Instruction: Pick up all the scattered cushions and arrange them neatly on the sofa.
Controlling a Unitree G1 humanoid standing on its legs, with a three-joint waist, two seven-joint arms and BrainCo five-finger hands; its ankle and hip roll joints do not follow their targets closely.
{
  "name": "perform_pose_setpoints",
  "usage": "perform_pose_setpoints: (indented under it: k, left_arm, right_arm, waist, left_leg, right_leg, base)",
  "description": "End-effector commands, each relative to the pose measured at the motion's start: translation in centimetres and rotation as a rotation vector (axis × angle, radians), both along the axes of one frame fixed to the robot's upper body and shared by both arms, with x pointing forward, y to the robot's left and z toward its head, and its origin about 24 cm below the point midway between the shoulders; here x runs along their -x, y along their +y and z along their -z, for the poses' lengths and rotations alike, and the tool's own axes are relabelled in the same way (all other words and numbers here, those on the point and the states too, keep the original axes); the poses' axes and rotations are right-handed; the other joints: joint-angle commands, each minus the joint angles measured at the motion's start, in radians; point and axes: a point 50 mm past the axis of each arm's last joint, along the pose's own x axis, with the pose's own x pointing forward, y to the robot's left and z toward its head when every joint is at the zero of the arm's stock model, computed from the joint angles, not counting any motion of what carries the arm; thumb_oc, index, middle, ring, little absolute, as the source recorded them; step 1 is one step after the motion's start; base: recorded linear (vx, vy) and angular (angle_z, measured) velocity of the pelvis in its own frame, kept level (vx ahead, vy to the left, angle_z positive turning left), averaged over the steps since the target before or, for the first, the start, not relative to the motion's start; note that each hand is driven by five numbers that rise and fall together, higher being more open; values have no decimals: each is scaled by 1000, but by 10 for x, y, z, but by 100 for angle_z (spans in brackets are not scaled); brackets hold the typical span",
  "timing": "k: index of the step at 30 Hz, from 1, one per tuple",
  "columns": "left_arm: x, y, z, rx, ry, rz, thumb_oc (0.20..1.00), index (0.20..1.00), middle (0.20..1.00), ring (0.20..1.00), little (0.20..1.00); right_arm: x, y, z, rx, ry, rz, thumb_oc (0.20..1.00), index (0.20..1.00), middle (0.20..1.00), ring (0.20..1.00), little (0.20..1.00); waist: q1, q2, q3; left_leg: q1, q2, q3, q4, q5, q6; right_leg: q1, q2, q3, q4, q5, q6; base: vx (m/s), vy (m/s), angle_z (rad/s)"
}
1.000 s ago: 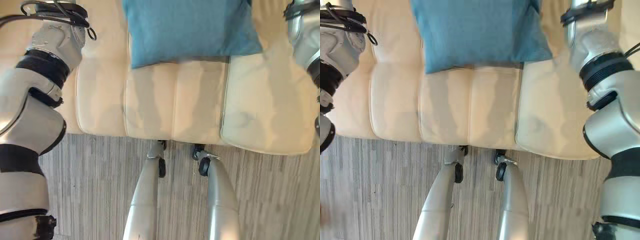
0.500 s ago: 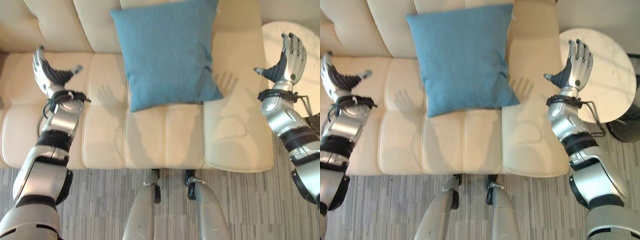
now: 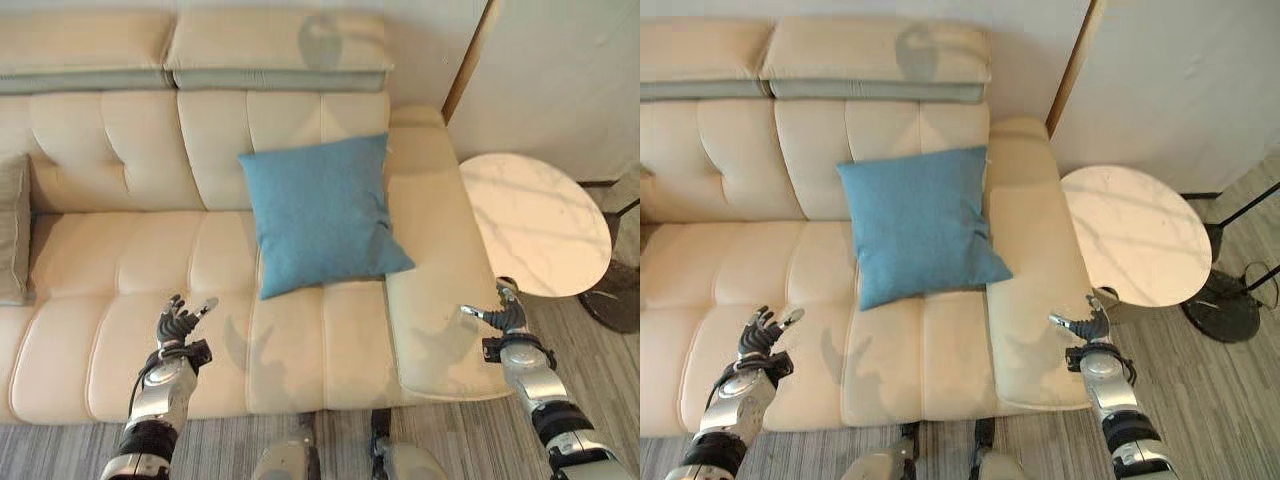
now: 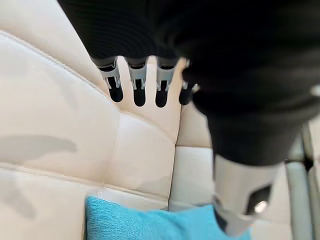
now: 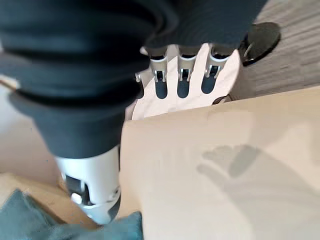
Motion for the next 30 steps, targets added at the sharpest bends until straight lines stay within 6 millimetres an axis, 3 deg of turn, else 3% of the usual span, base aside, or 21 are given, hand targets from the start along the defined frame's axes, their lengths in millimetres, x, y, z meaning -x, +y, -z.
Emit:
perform_pose_setpoints:
  k: [1,6,7,8,13,14,16,18,20,21,24,27,30]
  left_arm:
    - [10,4,13,-27,77,34,1000,1000,1000,1000,1000]
    - [44,-10,45,-50,270,140,1000,1000,1000,1000,1000]
    - [44,-10,45,-50,270,140,1000,1000,1000,1000,1000]
    - [57,-13,58,-73,358,178,1000,1000,1000,1000,1000]
    - [64,-19,66,-118,430,246,1000,1000,1000,1000,1000]
    - [72,-24,75,-144,498,298,1000,1000,1000,1000,1000]
    - [81,-29,82,-136,543,329,1000,1000,1000,1000,1000]
    - [90,-33,87,-122,574,340,1000,1000,1000,1000,1000]
    - [90,-35,88,-112,570,329,1000,1000,1000,1000,1000]
    - [90,-34,88,-119,572,325,1000,1000,1000,1000,1000]
    - [90,-35,88,-107,569,314,1000,1000,1000,1000,1000]
    - [90,-38,89,-85,560,295,1000,1000,1000,1000,1000]
    - [86,-39,88,-72,551,276,1000,1000,1000,1000,1000]
  right_arm:
    - [12,-14,6,-10,28,13,1000,1000,1000,1000,1000]
    - [57,-11,47,-140,181,88,1000,1000,1000,1000,1000]
    - [56,-11,47,-140,181,88,1000,1000,1000,1000,1000]
    - [65,-7,56,-158,231,87,1000,1000,1000,1000,1000]
    - [66,0,60,-169,244,63,1000,1000,1000,1000,1000]
    - [74,5,68,-182,277,63,1000,1000,1000,1000,1000]
    - [79,6,71,-190,289,64,1000,1000,1000,1000,1000]
    - [85,6,74,-196,303,76,1000,1000,1000,1000,1000]
    - [82,10,73,-193,296,53,1000,1000,1000,1000,1000]
    - [79,11,72,-177,303,33,1000,1000,1000,1000,1000]
    - [76,11,69,-165,289,19,1000,1000,1000,1000,1000]
    - [74,12,67,-172,266,21,1000,1000,1000,1000,1000]
    - [75,11,68,-177,280,35,1000,1000,1000,1000,1000]
  waist:
    - [23,5,-73]
    - [17,9,-75]
    - [17,9,-75]
    - [16,16,-58]
    - [10,24,-21]
    - [0,39,-13]
    - [-5,39,-25]
    - [-5,30,-32]
    - [6,21,-32]
    - [17,12,-32]
    - [20,10,-26]
    - [10,26,8]
    - [6,25,26]
  left_leg:
    - [82,-21,14,2,-134,-16]
    - [117,-23,10,2,-148,-5]
    - [117,-23,10,2,-148,-5]
    - [120,-20,20,2,-151,4]
    - [98,-7,33,2,-129,5]
    - [76,6,27,2,-112,13]
    - [60,2,16,2,-112,15]
    - [55,-6,7,2,-108,10]
    - [35,7,14,2,-81,-6]
    - [16,28,25,2,-44,-23]
    - [7,43,20,2,-8,-39]
    - [-28,74,-9,2,73,-88]
    - [-24,54,9,12,45,-72]
  right_leg:
    - [38,9,-15,2,-69,47]
    - [63,10,-15,29,-86,46]
    - [62,10,-15,31,-87,46]
    - [40,4,-15,80,-86,53]
    - [-5,10,26,138,-87,54]
    - [-35,21,68,310,-161,42]
    - [-24,18,86,399,-176,33]
    - [34,23,107,358,-173,31]
    - [99,28,79,235,-232,15]
    - [122,50,62,164,-250,-7]
    - [140,73,58,118,-252,-22]
    - [135,118,35,113,-253,-60]
    - [111,106,4,134,-241,-62]
  base:
    - [44,35,-3]
    - [6,36,1]
    - [-85,54,-3]
    - [-116,46,-6]
    - [-142,-16,-24]
    - [-201,-91,-22]
    - [-183,-142,4]
    - [-133,-199,23]
    - [-243,-328,6]
    - [-246,-327,-13]
    - [-255,-299,-26]
    - [-472,-390,2]
    - [-298,-162,36]
